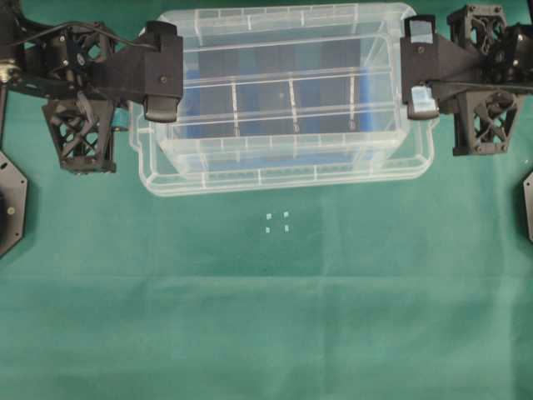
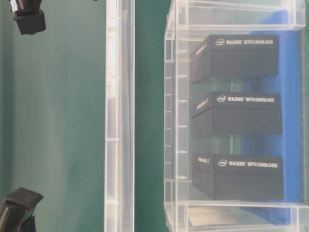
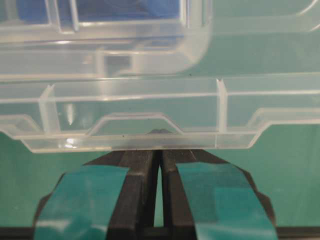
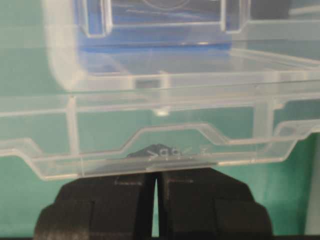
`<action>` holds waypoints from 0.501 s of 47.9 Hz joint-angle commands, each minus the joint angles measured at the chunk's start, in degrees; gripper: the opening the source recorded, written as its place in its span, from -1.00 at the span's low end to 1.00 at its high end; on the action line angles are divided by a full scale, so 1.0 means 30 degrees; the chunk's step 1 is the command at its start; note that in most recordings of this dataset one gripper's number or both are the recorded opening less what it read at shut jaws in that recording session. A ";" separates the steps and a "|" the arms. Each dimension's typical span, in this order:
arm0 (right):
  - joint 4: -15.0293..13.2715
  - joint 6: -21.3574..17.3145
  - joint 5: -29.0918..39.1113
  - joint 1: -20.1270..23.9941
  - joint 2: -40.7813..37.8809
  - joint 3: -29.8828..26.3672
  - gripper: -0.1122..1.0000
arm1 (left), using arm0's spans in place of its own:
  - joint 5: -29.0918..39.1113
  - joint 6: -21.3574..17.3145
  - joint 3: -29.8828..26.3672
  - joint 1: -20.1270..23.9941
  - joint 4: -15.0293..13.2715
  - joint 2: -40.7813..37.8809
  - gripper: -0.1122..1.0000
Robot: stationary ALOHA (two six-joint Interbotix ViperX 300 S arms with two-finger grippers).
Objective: Clamp the lid of the box with both arms, then lift and open it.
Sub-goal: 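Lift the clamped lid upward off the box with both grippers, then carry the lid toward the front of the table with both grippers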
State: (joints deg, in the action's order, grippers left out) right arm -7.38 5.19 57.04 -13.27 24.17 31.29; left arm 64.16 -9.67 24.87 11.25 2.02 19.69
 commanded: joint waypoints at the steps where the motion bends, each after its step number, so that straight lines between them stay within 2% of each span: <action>1: 0.0146 -0.1113 -0.0674 0.1436 -0.0146 -0.0996 -0.80 | -0.0703 0.0469 -0.0820 -0.1113 -0.0205 -0.0117 -0.77; 24: 0.0088 -0.5156 -0.0439 0.5010 -0.0146 -0.0820 -0.80 | -0.0791 0.3252 -0.0703 -0.4189 -0.0117 -0.0146 -0.77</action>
State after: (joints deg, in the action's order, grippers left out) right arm -7.29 -7.29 58.62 -0.97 24.26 31.38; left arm 64.69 -0.53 25.40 0.26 1.41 19.78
